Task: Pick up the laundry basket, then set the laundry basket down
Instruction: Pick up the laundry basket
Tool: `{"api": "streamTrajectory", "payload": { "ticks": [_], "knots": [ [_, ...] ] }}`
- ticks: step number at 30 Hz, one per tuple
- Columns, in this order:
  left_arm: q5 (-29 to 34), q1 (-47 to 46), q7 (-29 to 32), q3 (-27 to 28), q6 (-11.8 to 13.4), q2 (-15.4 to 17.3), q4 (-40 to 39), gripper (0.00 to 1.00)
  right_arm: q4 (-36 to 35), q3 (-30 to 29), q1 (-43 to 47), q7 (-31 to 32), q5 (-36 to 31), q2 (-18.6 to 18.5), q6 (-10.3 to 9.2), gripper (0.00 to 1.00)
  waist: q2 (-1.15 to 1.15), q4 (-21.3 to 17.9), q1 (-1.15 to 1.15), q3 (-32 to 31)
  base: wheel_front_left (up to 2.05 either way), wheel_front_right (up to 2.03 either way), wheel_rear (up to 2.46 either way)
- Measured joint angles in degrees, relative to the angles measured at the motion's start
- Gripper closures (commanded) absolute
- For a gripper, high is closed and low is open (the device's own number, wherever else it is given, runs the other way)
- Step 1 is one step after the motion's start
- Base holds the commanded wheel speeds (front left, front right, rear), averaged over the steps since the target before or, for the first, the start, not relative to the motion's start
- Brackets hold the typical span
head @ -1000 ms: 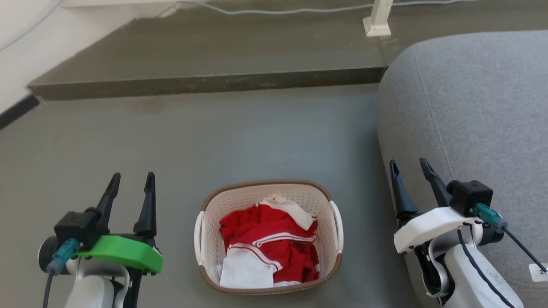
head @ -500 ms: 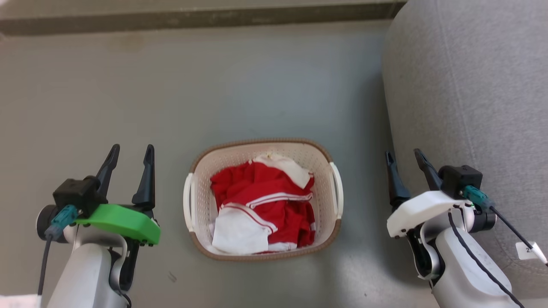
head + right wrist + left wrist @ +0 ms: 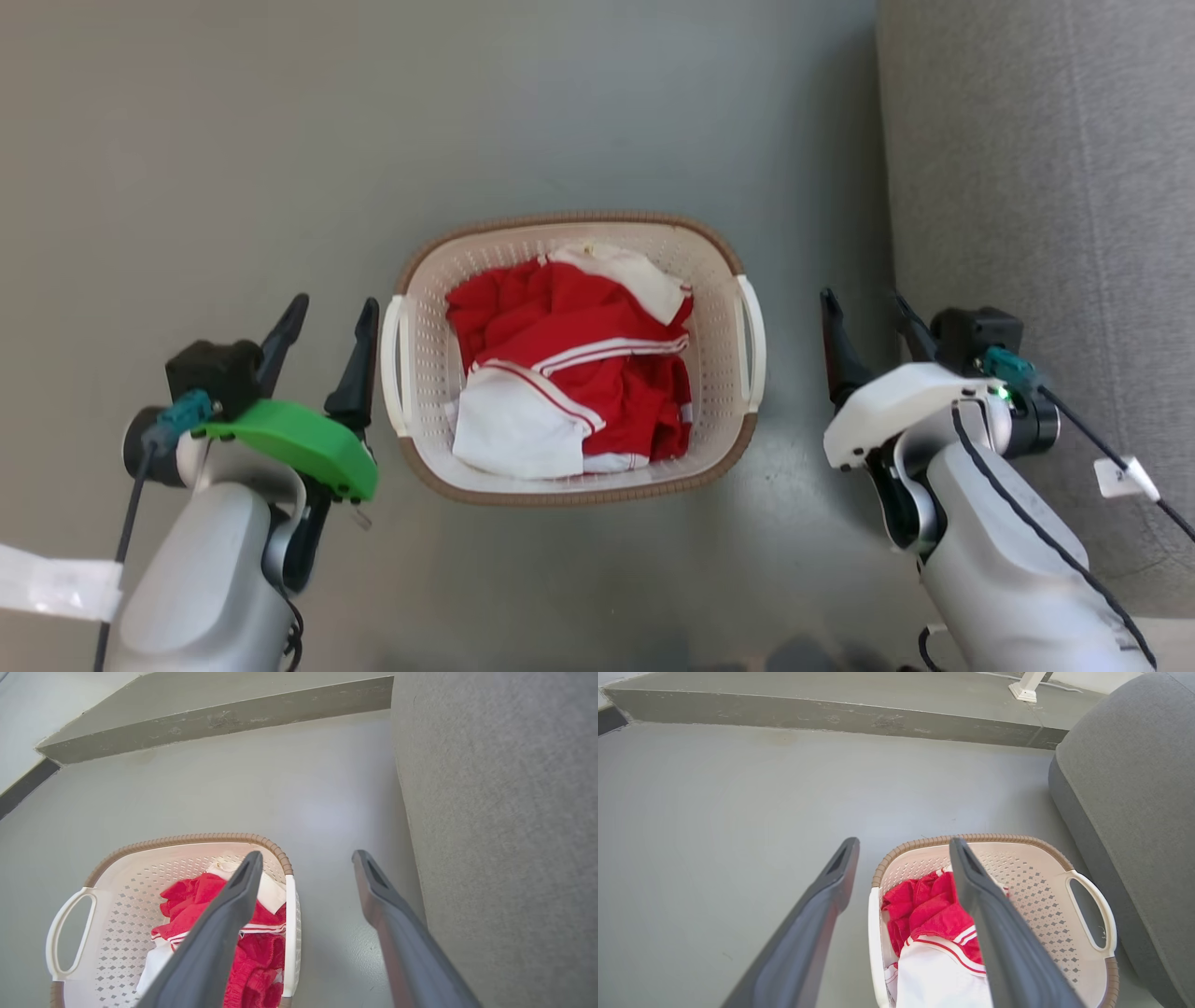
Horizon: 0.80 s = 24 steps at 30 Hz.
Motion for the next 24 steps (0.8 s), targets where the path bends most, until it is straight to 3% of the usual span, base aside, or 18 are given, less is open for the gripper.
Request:
{"api": "streamTrajectory", "payload": {
  "ticks": [12,24],
  "knots": [
    [-4.5,-9.3,2.8,-2.5,0.0,1.6,7.6,0.0,7.2,2.4,-8.2,1.1,0.6,0.1,1.02,0.0,0.0,0.4,0.0,9.2,0.0,0.0,0.0],
    [-8.5,-16.9,5.2,-8.9,0.0,1.6,12.5,0.0,11.9,7.4,-16.2,1.8,3.5,0.0,3.02,0.0,0.0,0.9,0.0,18.7,0.0,0.0,0.0]
  ]
}}
